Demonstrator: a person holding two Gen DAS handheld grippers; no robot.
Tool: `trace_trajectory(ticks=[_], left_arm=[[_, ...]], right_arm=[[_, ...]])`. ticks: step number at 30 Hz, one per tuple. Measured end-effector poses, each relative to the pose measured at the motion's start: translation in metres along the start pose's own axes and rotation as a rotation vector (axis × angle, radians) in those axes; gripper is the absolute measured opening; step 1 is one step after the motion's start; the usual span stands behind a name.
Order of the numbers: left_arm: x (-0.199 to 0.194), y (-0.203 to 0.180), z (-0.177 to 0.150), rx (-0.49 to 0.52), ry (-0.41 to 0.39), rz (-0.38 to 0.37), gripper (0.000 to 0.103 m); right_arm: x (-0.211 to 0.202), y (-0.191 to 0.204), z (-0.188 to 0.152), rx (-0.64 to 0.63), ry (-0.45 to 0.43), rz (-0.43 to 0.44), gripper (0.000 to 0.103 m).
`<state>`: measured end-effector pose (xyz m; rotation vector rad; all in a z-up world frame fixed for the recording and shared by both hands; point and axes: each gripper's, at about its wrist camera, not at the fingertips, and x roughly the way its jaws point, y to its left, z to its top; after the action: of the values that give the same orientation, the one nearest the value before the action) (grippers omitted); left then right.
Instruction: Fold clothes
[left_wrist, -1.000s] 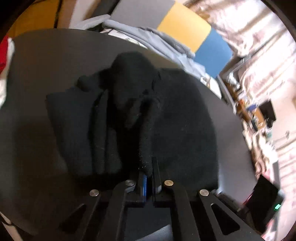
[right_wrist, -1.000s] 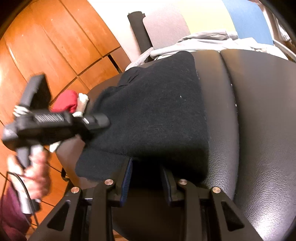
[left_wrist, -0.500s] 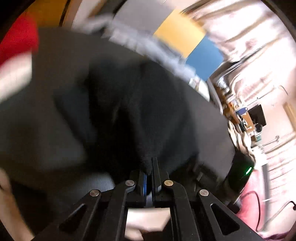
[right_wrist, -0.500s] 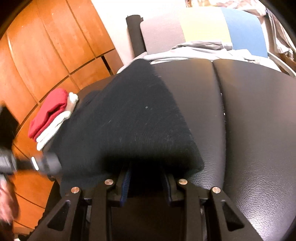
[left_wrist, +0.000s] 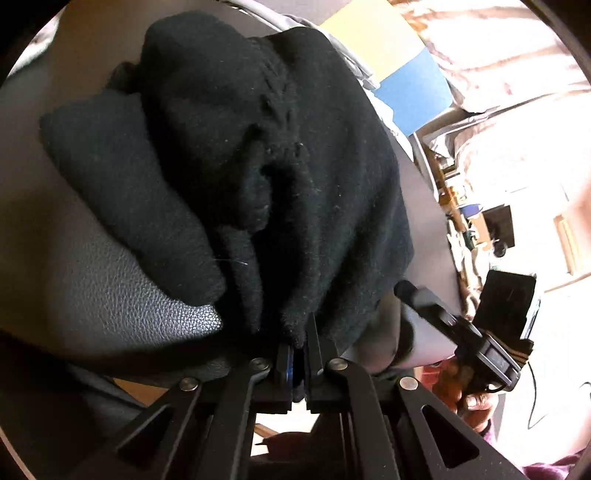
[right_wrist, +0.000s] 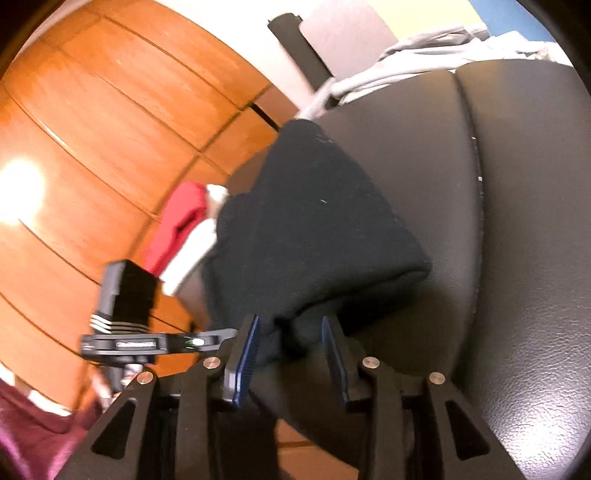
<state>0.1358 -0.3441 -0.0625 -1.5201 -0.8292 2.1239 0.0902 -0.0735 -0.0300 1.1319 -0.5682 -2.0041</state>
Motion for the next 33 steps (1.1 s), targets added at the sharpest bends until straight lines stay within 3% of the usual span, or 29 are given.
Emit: trace_trajectory(ticks=[3, 5, 6, 7, 8, 12, 16, 19, 20, 24, 28, 29, 33], left_arm=[[-0.002, -0.004, 0.004, 0.008, 0.002, -0.009, 0.005], [-0.005, -0.008, 0.007, 0.011, 0.000, -0.024, 0.005], [-0.007, -0.010, 0.008, 0.012, -0.002, -0.030, 0.005], [-0.010, -0.012, 0.010, 0.014, -0.006, -0.036, 0.005], [-0.014, -0.015, 0.011, 0.016, -0.011, -0.041, 0.005], [-0.037, -0.044, 0.012, 0.088, -0.062, -0.073, 0.005], [-0.043, -0.057, 0.002, 0.202, -0.020, -0.025, 0.005], [-0.012, -0.028, -0.007, 0.122, 0.104, 0.054, 0.005], [-0.005, -0.017, -0.010, 0.086, 0.133, 0.065, 0.005], [-0.013, 0.010, -0.012, -0.036, 0.115, -0.029, 0.005], [-0.022, 0.020, -0.014, -0.009, 0.100, 0.016, 0.005], [-0.022, 0.023, -0.015, -0.009, 0.102, 0.023, 0.005], [-0.024, 0.031, -0.017, -0.022, 0.088, 0.019, 0.007]], right_arm=[[0.011, -0.013, 0.007, 0.106, 0.000, 0.040, 0.046], [0.025, -0.025, 0.012, 0.198, 0.032, 0.044, 0.045], [0.023, -0.028, 0.013, 0.232, -0.007, 0.088, 0.043], [0.020, -0.031, 0.014, 0.266, -0.046, 0.132, 0.029], [0.017, -0.033, 0.016, 0.296, -0.081, 0.173, 0.005], [-0.012, -0.010, 0.022, 0.242, -0.104, 0.214, 0.005], [-0.008, -0.014, 0.008, 0.193, 0.054, 0.056, 0.005], [0.010, -0.036, -0.009, 0.251, 0.131, -0.001, 0.005], [0.010, -0.040, -0.011, 0.283, 0.118, 0.026, 0.005], [0.007, -0.034, -0.010, 0.265, 0.119, 0.030, 0.005], [0.010, -0.013, 0.002, 0.146, 0.236, -0.044, 0.009], [0.007, -0.008, 0.005, 0.114, 0.263, -0.077, 0.017], [-0.035, 0.025, 0.046, -0.077, 0.111, -0.111, 0.026]])
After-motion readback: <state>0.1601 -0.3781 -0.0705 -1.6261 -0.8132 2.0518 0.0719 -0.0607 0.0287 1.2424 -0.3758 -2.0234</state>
